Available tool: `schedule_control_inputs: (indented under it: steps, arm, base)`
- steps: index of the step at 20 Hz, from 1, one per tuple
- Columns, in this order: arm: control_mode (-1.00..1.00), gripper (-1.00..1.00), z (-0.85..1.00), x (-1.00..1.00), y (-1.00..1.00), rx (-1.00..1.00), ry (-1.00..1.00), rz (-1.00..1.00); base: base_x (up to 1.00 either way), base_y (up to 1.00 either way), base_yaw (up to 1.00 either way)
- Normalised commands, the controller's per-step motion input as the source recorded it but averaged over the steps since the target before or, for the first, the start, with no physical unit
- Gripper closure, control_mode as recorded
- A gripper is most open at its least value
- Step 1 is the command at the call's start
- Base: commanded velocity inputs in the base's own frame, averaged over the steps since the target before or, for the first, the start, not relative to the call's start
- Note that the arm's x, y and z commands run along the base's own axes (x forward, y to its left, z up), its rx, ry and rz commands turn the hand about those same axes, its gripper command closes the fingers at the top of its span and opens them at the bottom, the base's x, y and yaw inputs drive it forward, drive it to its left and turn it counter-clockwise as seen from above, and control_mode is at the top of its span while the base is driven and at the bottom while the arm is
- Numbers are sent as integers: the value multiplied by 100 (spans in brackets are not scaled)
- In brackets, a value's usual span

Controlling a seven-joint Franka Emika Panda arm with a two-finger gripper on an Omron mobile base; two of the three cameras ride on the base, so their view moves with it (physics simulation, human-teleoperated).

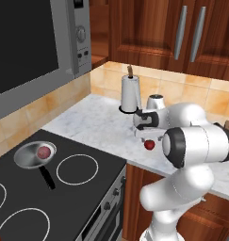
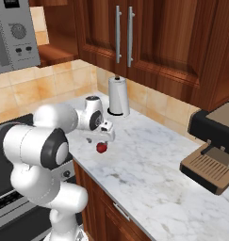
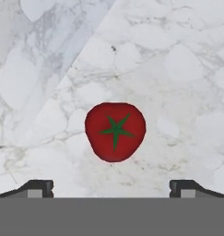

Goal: Place the pan on the rear right burner on the stove. Then place the tomato and the onion in the pan and turn on the rear right burner.

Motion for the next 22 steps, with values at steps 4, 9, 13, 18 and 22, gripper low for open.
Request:
schedule_control_inputs:
  steps: [4,9,13,18,22]
  arm:
    - [-100,-100,-18,16,-7,0,0,0]
    - [-100,-100,-18,14,-5,0,0,0]
    - [-100,-100,-23,1,0,0,0,0]
    - [-100,-100,-28,1,0,0,0,0]
    - [-100,-100,-25,14,0,0,0,0]
  base:
    - [0,0,0]
    - [0,0,0]
    - [0,0,0]
    - [0,0,0]
    - [0,0,0]
